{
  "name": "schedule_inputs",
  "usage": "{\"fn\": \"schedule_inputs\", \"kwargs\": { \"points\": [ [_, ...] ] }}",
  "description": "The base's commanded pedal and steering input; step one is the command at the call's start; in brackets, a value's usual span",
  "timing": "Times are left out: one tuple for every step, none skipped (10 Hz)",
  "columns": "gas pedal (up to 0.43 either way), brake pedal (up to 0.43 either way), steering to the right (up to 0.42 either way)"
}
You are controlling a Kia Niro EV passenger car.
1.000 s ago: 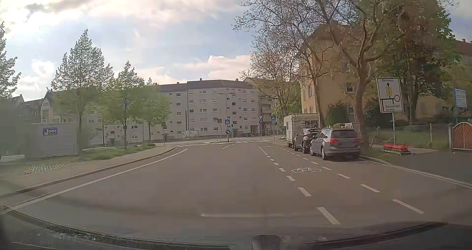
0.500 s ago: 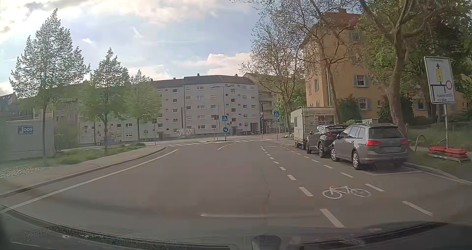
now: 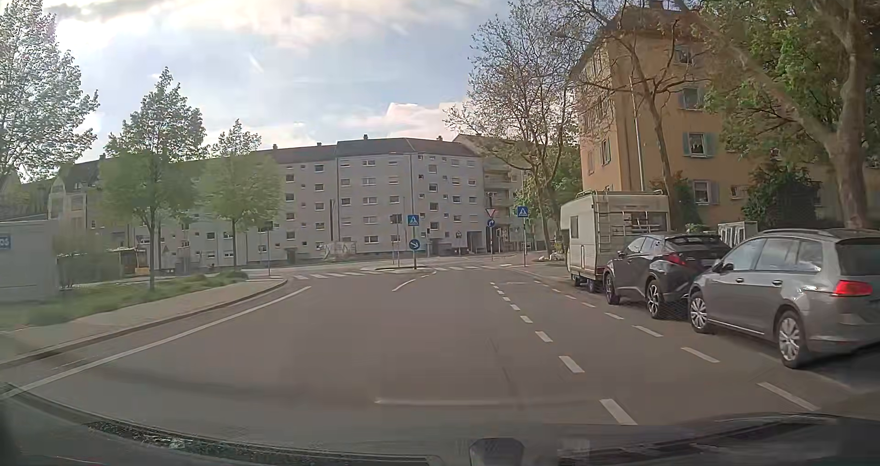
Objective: Follow the waypoints while adhering to traffic rules and regulations
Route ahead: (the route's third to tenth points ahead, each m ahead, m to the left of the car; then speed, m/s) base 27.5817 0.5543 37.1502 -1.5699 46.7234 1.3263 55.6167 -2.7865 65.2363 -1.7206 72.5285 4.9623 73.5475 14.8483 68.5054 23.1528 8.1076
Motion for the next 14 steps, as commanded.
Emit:
{"fn": "schedule_inputs", "kwargs": {
  "points": [
    [0.000,0.000,0.000],
    [0.000,0.000,0.000],
    [0.000,0.000,0.000],
    [0.000,0.000,0.000],
    [0.000,0.000,0.000],
    [0.000,0.000,0.000],
    [0.000,0.000,0.000],
    [0.000,0.000,0.000],
    [0.000,0.000,0.000],
    [0.000,0.000,0.002],
    [0.000,0.000,0.003],
    [0.000,0.000,0.006],
    [0.000,0.000,0.009],
    [0.000,0.000,0.012]
  ]
}}
